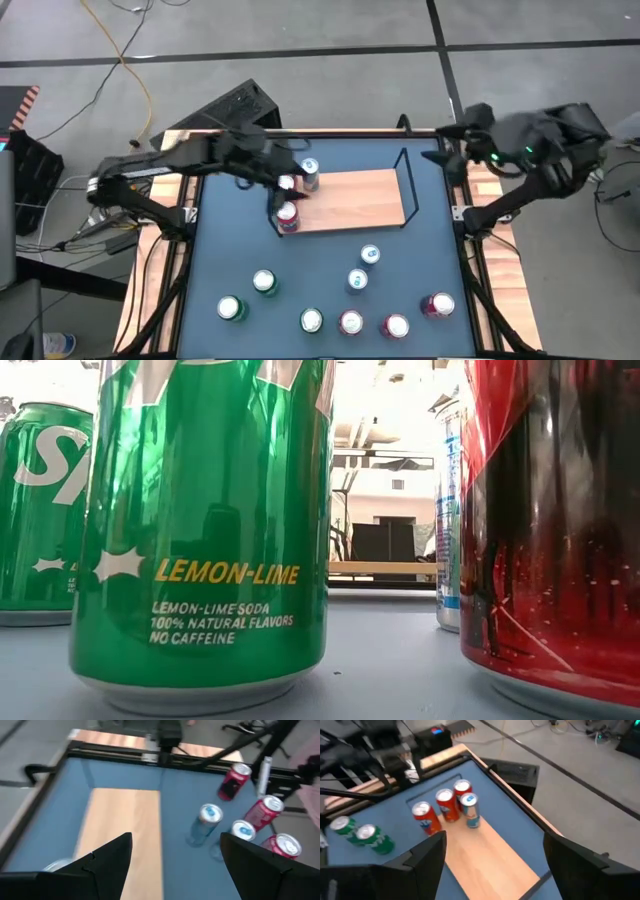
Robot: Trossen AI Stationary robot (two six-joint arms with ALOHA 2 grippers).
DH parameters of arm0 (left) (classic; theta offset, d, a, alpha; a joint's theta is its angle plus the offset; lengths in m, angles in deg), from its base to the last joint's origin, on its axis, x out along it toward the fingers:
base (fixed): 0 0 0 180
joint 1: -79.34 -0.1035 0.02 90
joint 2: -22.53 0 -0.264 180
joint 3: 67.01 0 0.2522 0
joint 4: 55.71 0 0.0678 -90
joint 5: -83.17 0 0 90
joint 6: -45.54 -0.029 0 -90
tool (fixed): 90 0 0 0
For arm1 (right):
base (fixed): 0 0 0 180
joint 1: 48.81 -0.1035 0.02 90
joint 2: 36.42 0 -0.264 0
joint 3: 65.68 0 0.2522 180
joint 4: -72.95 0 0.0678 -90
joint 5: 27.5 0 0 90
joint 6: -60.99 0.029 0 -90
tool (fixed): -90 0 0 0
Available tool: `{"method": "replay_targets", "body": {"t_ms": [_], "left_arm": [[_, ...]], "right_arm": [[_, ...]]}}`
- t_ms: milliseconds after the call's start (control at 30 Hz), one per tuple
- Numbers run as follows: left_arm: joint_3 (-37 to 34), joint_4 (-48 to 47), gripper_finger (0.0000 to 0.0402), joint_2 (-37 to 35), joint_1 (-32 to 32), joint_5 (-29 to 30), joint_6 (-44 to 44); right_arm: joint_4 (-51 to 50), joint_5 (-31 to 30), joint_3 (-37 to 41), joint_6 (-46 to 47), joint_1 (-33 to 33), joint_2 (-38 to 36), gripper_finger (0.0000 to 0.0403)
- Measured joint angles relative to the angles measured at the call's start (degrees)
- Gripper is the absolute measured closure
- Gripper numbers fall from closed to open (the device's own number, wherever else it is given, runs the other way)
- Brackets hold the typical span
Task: Place canned beverage on shelf
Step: Put the blue soda can on the shelf aligned with other blue soda can
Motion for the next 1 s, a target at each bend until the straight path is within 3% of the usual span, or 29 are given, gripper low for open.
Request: {"method": "replay_targets", "body": {"t_ms": [133, 267, 600, 800, 1000], "left_arm": [[0.0, 6.7, 0.0115, 7.0, 4.4, -1.4, -0.3], [0.0, 16.2, 0.0115, 13.8, 8.2, 1.0, -0.5], [-0.1, 31.7, 0.0115, 24.7, 12.7, 2.0, 4.6], [-0.1, 40.6, 0.0115, 29.3, 15.7, 7.5, 2.6], [0.0, 45.6, 0.0115, 33.4, 15.4, 8.7, 5.0]], "right_arm": [[-0.1, -5.3, 3.8, 4.5, -7.0, -2.4, 0.0085], [-0.2, -8.0, 10.3, 7.7, -10.2, -4.8, 0.0085], [0.0, -8.0, 22.8, 13.0, -10.4, -6.3, 0.0085], [0.1, -8.0, 25.0, 10.0, -10.4, -6.3, 0.0085], [0.3, -8.1, 24.9, 8.8, -10.4, -6.3, 0.0085]]}}
